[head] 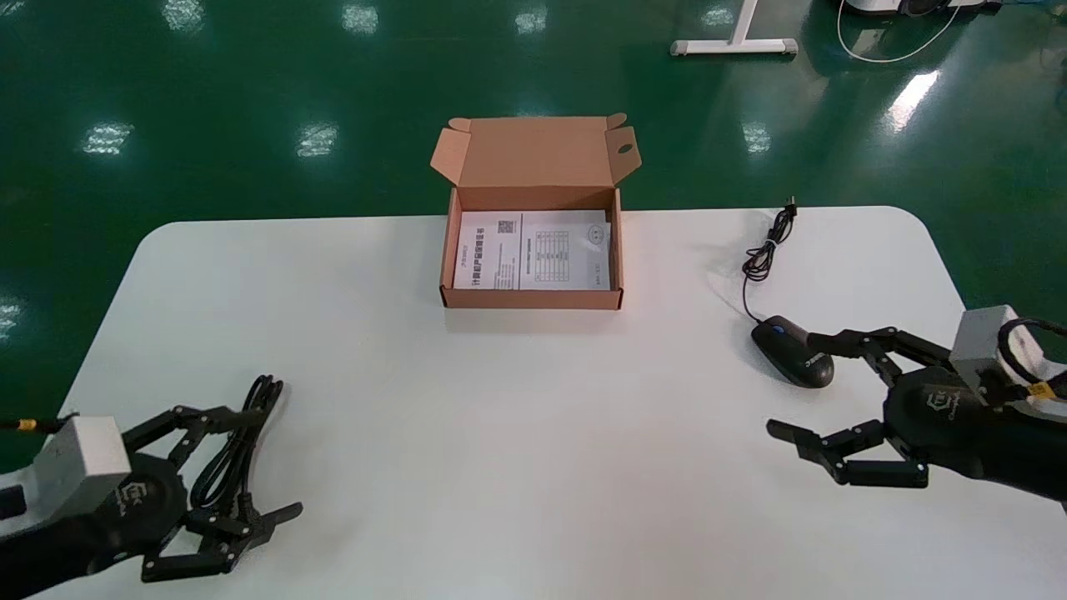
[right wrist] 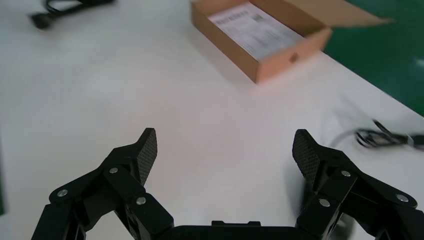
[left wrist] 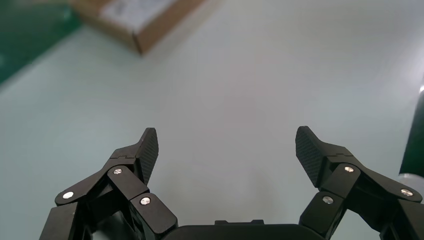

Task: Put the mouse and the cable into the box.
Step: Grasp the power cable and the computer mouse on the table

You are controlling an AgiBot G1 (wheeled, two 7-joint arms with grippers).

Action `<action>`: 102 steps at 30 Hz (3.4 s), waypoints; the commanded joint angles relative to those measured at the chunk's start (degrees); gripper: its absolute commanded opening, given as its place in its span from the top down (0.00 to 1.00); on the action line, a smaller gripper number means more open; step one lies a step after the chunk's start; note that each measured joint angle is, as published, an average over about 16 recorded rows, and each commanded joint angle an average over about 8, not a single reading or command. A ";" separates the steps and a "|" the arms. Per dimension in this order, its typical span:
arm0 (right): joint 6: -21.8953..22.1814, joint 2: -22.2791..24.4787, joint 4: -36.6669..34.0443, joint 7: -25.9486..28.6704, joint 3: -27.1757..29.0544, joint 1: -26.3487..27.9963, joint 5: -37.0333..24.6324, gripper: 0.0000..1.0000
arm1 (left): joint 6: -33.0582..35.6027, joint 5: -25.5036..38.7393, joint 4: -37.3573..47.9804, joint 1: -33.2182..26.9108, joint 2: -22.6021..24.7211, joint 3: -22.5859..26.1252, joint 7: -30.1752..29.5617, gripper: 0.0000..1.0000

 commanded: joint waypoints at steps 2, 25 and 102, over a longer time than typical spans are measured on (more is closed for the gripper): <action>1.05 -1.13 -4.61 -3.24 -0.47 0.95 -2.01 0.00 | -4.39 -0.50 -1.13 5.35 0.06 -1.77 0.95 0.00; 8.70 -9.44 -22.41 -12.64 -1.62 6.75 -6.98 0.00 | -20.64 5.84 -0.82 9.16 2.71 -0.48 -0.56 0.00; 11.81 -18.57 -49.94 -28.15 -1.66 17.88 -8.40 0.00 | -16.19 5.43 9.15 5.25 9.60 -1.38 10.26 0.00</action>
